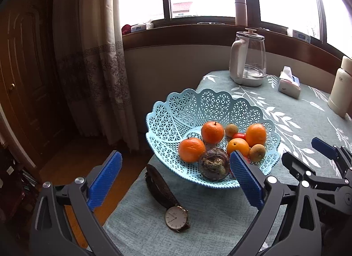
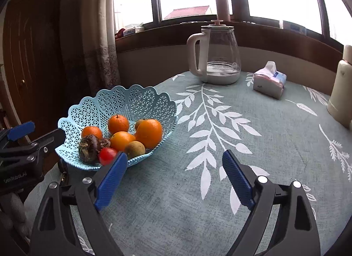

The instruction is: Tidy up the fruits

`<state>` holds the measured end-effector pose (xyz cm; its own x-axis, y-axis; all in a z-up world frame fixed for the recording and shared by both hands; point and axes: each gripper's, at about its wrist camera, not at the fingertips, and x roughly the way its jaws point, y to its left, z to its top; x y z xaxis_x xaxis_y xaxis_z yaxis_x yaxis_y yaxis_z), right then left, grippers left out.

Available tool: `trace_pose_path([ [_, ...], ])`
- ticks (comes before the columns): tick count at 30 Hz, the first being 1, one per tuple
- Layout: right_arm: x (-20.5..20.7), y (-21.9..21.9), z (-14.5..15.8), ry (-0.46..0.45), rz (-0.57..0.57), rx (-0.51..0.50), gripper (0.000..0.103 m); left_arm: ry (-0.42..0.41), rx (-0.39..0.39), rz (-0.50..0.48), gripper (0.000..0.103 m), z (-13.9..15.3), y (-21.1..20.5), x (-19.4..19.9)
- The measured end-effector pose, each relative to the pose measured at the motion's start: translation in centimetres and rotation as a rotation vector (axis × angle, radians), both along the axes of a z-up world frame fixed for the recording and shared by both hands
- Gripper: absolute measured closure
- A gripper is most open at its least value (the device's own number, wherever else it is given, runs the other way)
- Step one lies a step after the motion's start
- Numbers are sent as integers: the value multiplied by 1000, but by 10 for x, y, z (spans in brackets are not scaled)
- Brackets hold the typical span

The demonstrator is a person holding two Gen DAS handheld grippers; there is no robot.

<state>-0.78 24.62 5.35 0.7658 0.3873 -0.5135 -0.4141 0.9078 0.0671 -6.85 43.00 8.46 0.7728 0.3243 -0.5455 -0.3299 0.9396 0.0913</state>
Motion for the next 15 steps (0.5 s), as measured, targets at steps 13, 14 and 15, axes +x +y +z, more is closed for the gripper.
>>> trace_pose_path([
  [13, -7, 7, 3, -35, 29, -33, 5, -10, 69, 41, 3, 3, 2, -2],
  [14, -7, 7, 3, -37, 32, -35, 5, -11, 69, 41, 3, 4, 2, -2],
  [15, -8, 8, 3, -40, 34, -38, 5, -12, 70, 42, 3, 4, 2, -2],
])
